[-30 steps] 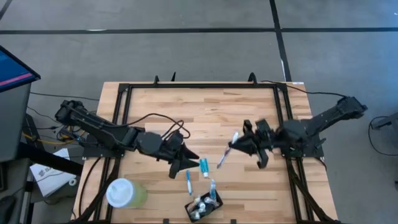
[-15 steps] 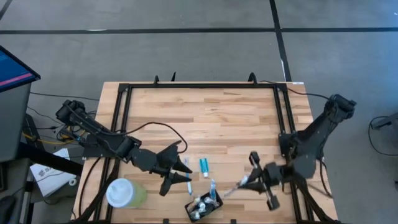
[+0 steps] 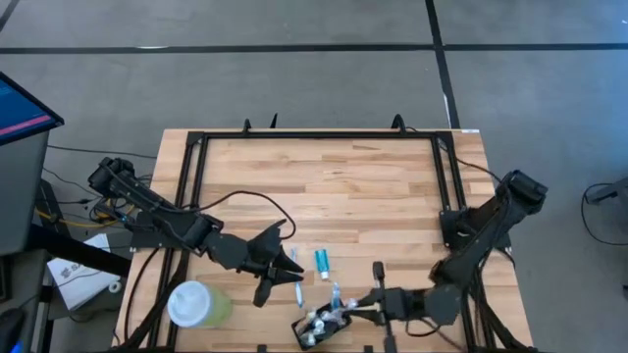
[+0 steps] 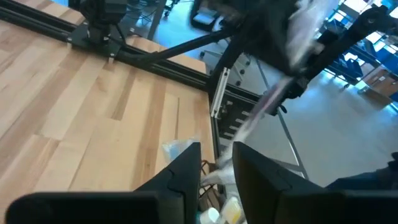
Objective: Pick & Place toothbrushing station
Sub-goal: Put the violet toothbrush into the black wire organizer
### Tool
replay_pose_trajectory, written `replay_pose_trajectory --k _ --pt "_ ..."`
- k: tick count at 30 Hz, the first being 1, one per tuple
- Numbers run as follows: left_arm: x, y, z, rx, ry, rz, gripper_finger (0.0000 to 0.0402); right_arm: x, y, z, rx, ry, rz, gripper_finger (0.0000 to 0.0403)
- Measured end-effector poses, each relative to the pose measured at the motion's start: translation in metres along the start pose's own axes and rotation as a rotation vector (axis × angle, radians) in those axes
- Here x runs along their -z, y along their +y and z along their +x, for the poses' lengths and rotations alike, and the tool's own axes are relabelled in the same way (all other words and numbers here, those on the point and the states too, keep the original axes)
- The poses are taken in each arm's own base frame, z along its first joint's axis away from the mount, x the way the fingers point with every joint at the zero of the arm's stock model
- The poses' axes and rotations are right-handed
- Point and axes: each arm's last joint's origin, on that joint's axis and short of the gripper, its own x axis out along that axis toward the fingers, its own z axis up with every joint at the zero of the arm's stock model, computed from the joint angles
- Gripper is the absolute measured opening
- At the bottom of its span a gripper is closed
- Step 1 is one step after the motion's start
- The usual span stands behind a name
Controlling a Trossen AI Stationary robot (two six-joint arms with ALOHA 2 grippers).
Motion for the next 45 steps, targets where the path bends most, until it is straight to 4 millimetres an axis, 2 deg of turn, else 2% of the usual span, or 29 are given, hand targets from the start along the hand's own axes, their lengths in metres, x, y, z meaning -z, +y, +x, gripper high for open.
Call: replay_pose_trajectory --k 5,13,19,22,31,39,43,45 --pt "0.002 -0.003 -0.001 0.013 0.007 0.004 0.0081 0.02 0.01 0.011 0.019 -0.008 0.019 0.0003" --pt "0.005 -0.008 -0.003 0.031 0.018 0.002 0.008 0.023 0.017 0.001 0.119 -0.013 -0.056 0.0003" --pt "0.005 -0.008 -0.003 0.033 0.018 0.001 0.0077 0.048 0.022 0.002 0.144 0.075 -0.025 0.0003" --pt "0.005 -0.008 -0.003 0.032 0.018 0.001 0.0076 0.05 0.025 -0.002 0.172 0.075 -0.02 0.0003" --pt "0.005 -0.007 -0.003 0.026 0.014 0.0 0.0076 0.057 0.023 -0.004 0.184 0.13 -0.044 0.0003" --pt "0.004 -0.007 -0.002 0.024 0.013 -0.019 0.0076 0.074 0.019 -0.01 0.183 0.144 -0.014 0.0003" --pt "0.004 -0.007 -0.002 0.023 0.013 -0.019 0.0076 0.074 0.018 -0.009 0.18 0.147 -0.038 0.0003" --pt "0.004 -0.007 -0.002 0.021 0.011 -0.019 0.0076 0.08 0.018 -0.003 0.173 0.149 -0.032 0.0003"
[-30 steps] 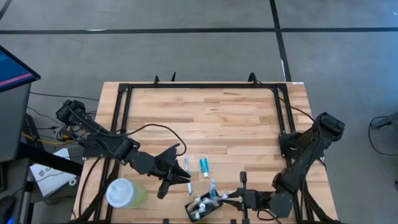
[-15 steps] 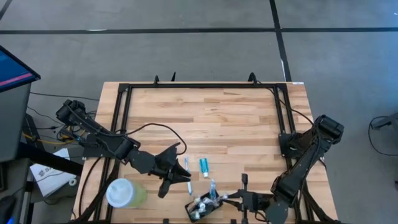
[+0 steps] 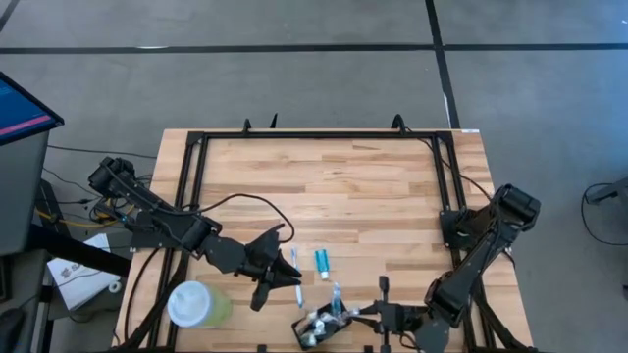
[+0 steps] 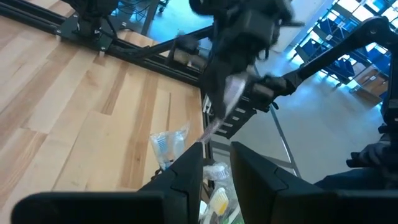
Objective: Pick & Place toothbrushing station
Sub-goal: Put the violet toothbrush into the black wire organizer
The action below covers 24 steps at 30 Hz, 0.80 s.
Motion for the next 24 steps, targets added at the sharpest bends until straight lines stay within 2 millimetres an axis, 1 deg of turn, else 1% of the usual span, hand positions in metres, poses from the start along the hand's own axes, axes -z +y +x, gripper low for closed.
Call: replay_pose_trajectory --k 2,5,8,16,24 --pt "-0.001 0.001 0.0 -0.007 -0.005 -0.003 0.0076 0.009 0.001 0.005 -0.004 0.02 -0.021 0.0003" --pt "-0.002 0.003 0.001 -0.012 -0.008 -0.027 0.0076 0.013 0.002 0.012 -0.014 0.017 0.017 0.0005" --pt "-0.002 0.003 0.001 -0.012 -0.008 -0.028 0.0076 0.02 0.003 0.015 -0.012 0.031 0.013 0.0008" --pt "-0.002 0.003 0.001 -0.013 -0.009 -0.037 0.0076 0.027 -0.001 0.018 0.008 0.085 0.044 0.0004" --pt "-0.002 0.003 0.001 -0.024 -0.017 -0.037 0.0076 0.026 -0.006 0.025 -0.003 0.107 0.05 0.0008"
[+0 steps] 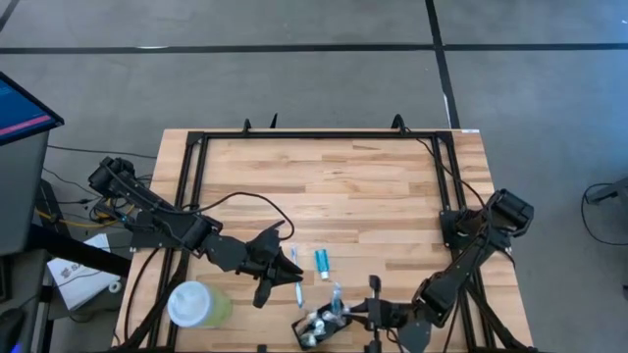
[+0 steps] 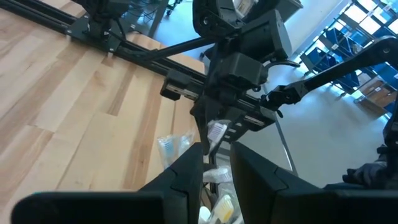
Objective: Pick & Place toothbrushing station
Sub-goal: Put the violet toothbrush into the black wire organizer
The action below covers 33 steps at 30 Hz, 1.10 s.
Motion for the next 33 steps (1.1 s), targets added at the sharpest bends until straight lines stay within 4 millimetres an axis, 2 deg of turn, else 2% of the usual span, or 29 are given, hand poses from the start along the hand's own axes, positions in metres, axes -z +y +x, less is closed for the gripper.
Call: replay_pose_trajectory --k 8,23,27,33 --pt "0.0 0.0 0.0 -0.001 0.0 0.0 0.0076 0.0 -0.005 0.005 -0.012 0.035 -0.008 0.0021" --pt "0.0 0.0 0.0 0.0 0.001 0.009 0.0076 0.001 -0.012 0.012 -0.017 0.085 -0.011 0.0069" --pt "-0.001 0.001 0.0 -0.003 -0.001 0.008 0.0076 -0.001 -0.009 0.012 -0.058 0.079 0.016 0.0092" --pt "-0.001 0.001 0.0 -0.003 0.0 0.005 0.0076 -0.001 -0.008 0.012 -0.105 0.108 0.122 0.0147"
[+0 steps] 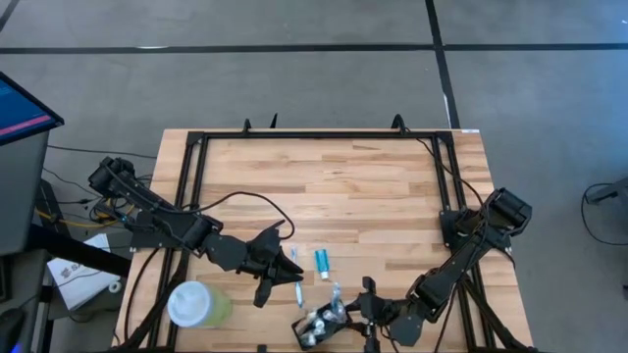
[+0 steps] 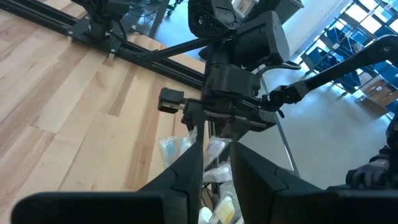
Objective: Pick & Place toothbrushing station
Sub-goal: Put the violet toothbrush into the black wire organizer, then put the blue mouthwash into the black wire organizer
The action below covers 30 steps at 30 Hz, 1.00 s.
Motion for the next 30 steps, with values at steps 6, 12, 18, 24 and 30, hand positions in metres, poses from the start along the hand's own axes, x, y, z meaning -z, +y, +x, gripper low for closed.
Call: replay_pose_trajectory --k 6,12,18,24,30 --pt "0.0 0.0 0.0 0.001 0.001 -0.05 0.0076 0.003 -0.002 0.0 0.015 0.034 0.137 0.0198" --pt "0.001 0.001 0.001 -0.013 0.003 -0.086 0.0076 -0.003 -0.003 -0.007 0.002 0.047 0.173 0.0217" --pt "0.005 0.008 0.002 -0.071 0.047 -0.138 0.0076 -0.026 -0.016 -0.024 0.006 0.116 0.297 0.0215" --pt "0.008 0.018 0.003 -0.124 0.114 -0.218 0.0076 -0.051 -0.032 -0.047 0.02 0.146 0.335 0.0214" --pt "0.006 0.024 0.005 -0.115 0.159 -0.287 0.0076 -0.072 -0.045 -0.063 0.022 0.142 0.434 0.021"
